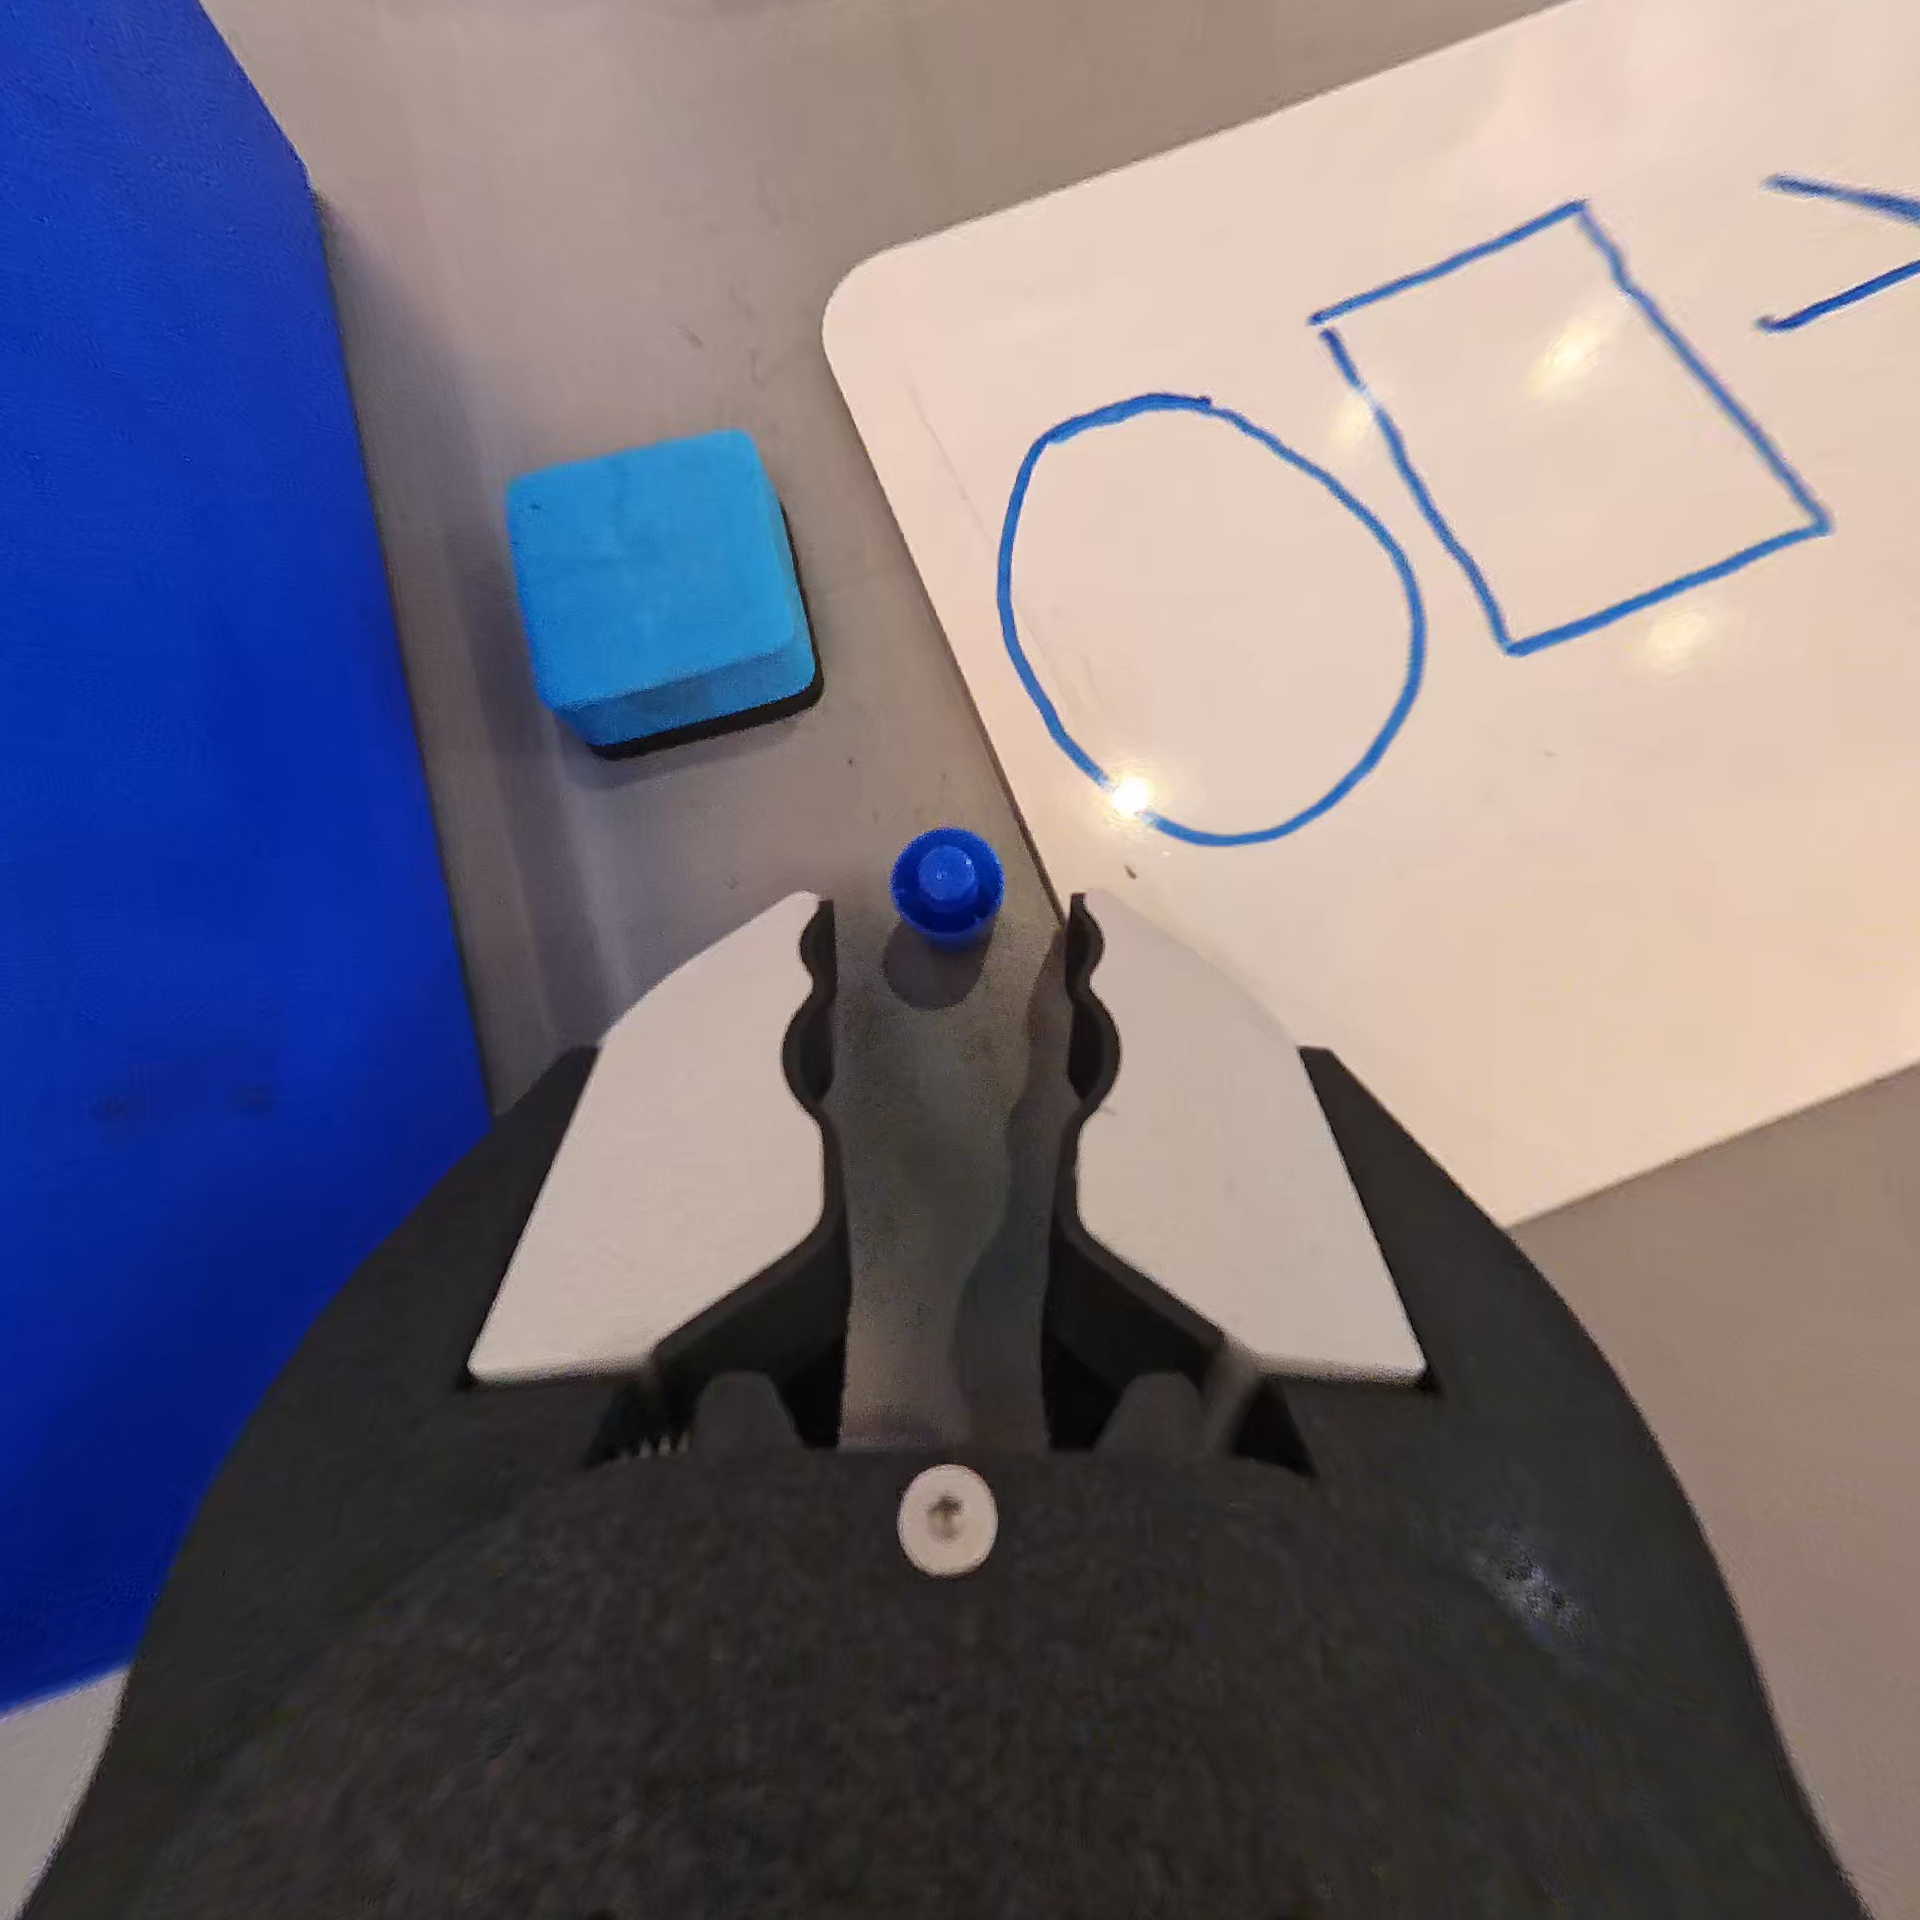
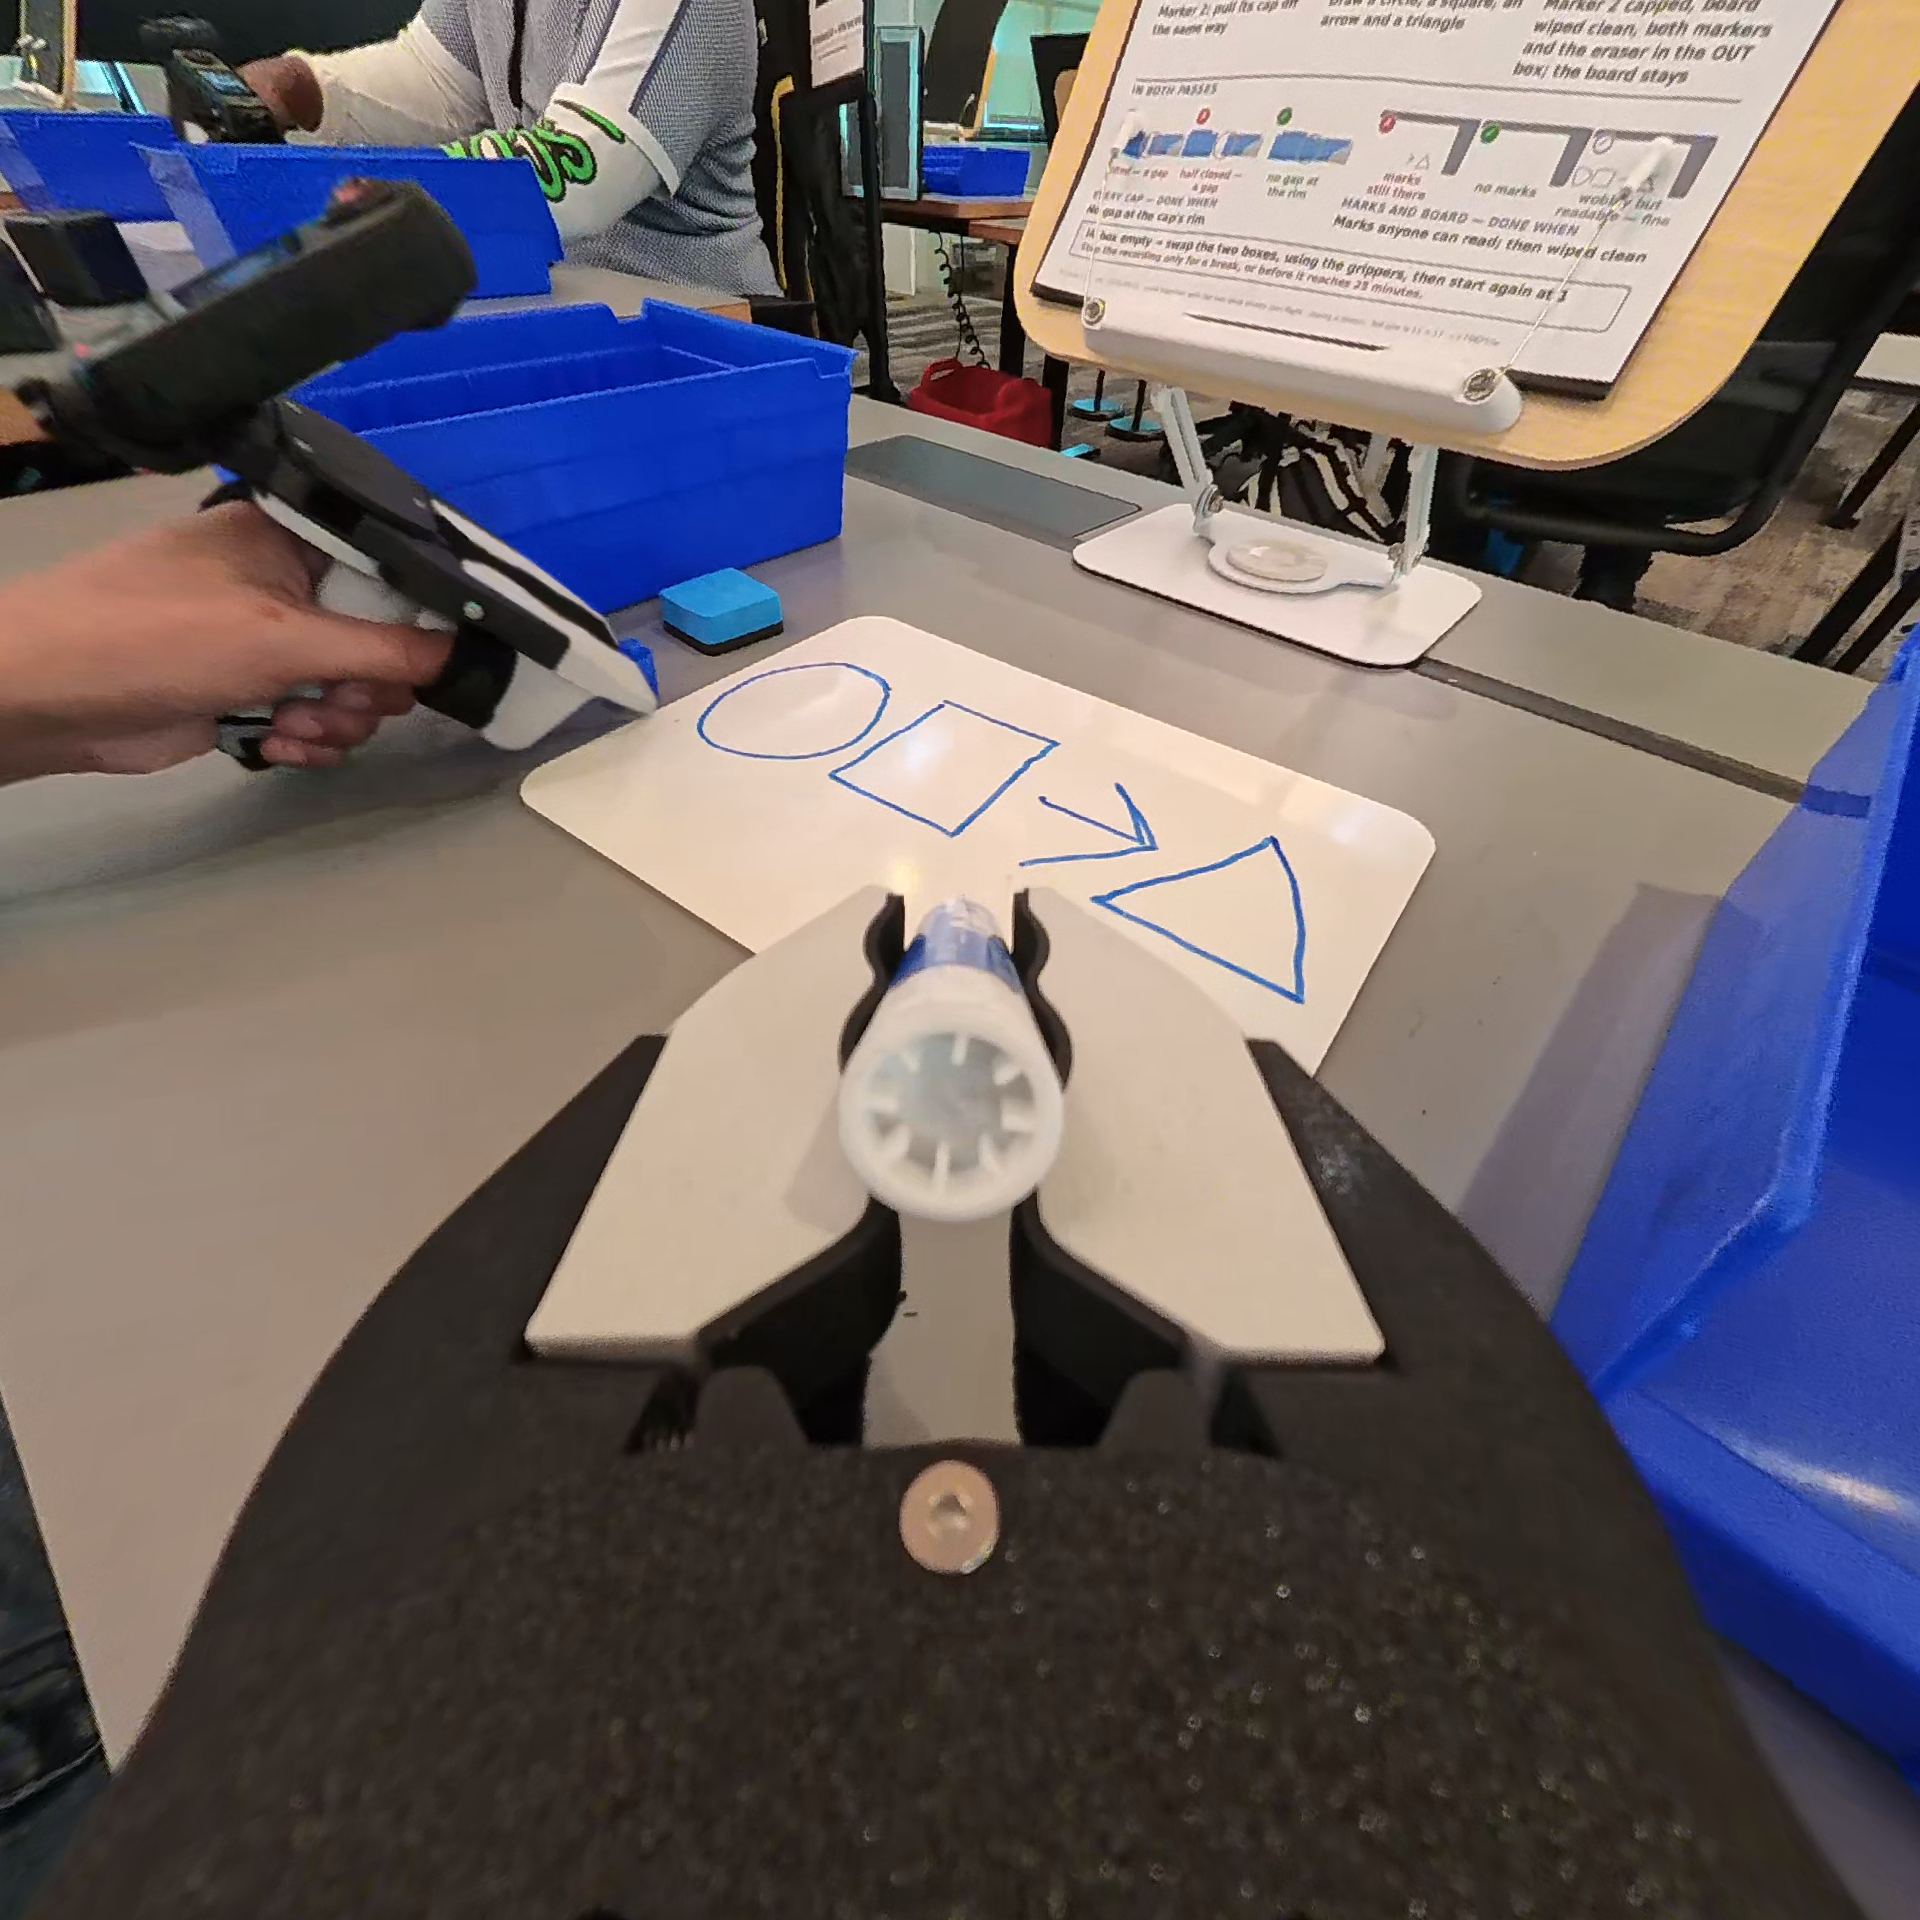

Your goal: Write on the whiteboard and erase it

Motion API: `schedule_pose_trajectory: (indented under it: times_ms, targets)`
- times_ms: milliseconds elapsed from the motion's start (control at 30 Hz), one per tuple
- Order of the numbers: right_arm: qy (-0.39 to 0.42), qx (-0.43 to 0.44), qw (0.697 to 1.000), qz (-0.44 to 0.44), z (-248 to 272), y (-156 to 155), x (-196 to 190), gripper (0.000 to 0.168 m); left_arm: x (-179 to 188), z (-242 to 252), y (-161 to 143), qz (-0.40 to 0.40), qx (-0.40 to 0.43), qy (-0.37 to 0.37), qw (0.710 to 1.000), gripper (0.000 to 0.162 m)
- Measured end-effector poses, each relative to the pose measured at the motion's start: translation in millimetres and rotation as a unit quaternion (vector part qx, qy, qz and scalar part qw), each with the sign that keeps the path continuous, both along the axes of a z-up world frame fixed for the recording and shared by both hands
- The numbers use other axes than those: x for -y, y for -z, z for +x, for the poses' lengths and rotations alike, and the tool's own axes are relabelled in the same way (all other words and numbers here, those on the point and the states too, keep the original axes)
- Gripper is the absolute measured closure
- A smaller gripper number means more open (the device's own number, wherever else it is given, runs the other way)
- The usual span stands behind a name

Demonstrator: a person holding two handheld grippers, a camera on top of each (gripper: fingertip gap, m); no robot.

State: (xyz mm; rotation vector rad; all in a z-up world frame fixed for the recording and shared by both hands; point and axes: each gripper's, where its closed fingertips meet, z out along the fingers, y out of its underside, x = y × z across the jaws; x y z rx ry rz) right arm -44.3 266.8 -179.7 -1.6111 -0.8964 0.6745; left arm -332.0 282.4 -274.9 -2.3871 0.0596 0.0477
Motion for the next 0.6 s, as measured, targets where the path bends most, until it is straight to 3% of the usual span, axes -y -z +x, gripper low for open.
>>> schedule_pose_trajectory:
  times_ms: [33, 100, 200, 300, 333, 400, 500, 600]
  targets:
    - [0.000, 0.000, 1.000, -0.003, 0.5, 0.8, -0.6, 0.149, -3.4, -0.5, 2.6, 0.001, 0.000, -0.002, 1.000, 0.121]
    - [0.000, -0.001, 1.000, -0.009, 0.8, 2.2, -1.2, 0.149, -8.6, 1.7, 2.6, 0.008, 0.015, 0.003, 1.000, 0.142]
    - [-0.001, -0.010, 1.000, -0.018, 0.9, 1.9, -1.7, 0.149, -9.7, 2.2, -6.1, 0.022, 0.033, 0.008, 0.999, 0.143]
    - [-0.013, -0.044, 0.999, -0.029, -3.0, -3.8, -2.4, 0.149, -8.5, 34.1, -58.4, 0.123, 0.177, 0.065, 0.974, 0.143]
    - [-0.021, -0.069, 0.997, -0.037, -6.8, -8.5, -4.0, 0.149, -5.6, 49.7, -83.3, 0.163, 0.254, 0.092, 0.949, 0.143]
    - [-0.065, -0.154, 0.983, -0.074, -21.8, -26.2, -6.3, 0.149, 2.8, 75.1, -132.6, 0.225, 0.425, 0.135, 0.866, 0.143]
    - [-0.156, -0.325, 0.921, -0.146, -46.0, -67.9, -10.5, 0.149, 7.2, 97.2, -175.3, 0.246, 0.613, 0.161, 0.733, 0.144]
    - [-0.213, -0.430, 0.856, -0.191, -65.7, -97.6, -18.3, 0.149, 5.3, 118.7, -183.5, 0.249, 0.670, 0.177, 0.677, 0.143]
